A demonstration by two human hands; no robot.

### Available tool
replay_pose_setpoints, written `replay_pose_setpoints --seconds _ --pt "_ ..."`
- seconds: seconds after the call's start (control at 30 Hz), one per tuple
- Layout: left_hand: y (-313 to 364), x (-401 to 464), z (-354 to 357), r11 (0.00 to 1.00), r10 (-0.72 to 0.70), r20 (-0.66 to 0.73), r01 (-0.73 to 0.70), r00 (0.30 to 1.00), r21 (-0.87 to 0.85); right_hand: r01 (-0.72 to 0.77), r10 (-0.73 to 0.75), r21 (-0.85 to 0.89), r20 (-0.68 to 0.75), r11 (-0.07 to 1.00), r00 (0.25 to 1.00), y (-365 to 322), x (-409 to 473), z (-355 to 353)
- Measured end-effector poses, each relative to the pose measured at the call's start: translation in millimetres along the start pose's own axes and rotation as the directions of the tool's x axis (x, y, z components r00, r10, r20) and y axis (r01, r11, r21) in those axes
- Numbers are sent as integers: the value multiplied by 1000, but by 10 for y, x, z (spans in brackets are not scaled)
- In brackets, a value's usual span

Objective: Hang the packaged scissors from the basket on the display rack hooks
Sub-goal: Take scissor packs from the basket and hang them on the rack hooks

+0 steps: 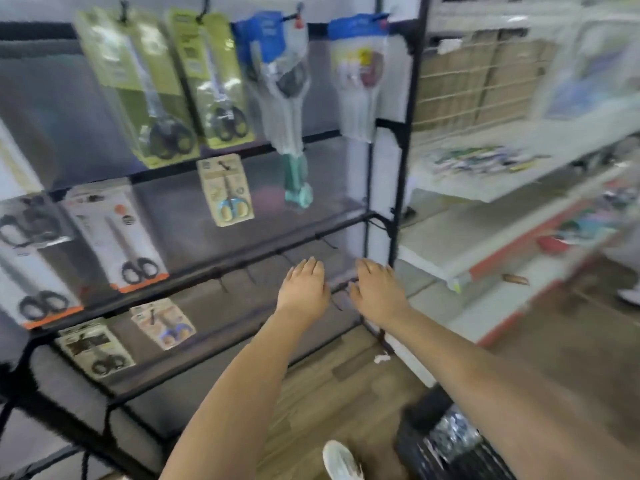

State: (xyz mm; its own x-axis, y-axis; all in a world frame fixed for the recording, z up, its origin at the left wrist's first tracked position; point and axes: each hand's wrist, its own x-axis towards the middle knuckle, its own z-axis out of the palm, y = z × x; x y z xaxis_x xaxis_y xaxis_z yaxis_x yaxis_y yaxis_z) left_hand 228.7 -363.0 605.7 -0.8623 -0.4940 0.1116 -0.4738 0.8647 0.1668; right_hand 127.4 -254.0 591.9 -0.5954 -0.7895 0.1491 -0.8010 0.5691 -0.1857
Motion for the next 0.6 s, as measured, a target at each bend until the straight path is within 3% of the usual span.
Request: replay_pose_setpoints --seconds 0.2,0.37,0.6 --pt "1173 -242 337 971 240 128 -238 962 -29 -267 268 -32 33 963 963 923 -1104 -104" --pt "2033 -366 622 904 426 223 -421 877 -70 -450 451 -22 70 893 890 1624 -1791 -242" --pt "2923 -414 1168 874 483 376 -463 790 -149 -596 585 -31 235 802 776 2393 -2537 29"
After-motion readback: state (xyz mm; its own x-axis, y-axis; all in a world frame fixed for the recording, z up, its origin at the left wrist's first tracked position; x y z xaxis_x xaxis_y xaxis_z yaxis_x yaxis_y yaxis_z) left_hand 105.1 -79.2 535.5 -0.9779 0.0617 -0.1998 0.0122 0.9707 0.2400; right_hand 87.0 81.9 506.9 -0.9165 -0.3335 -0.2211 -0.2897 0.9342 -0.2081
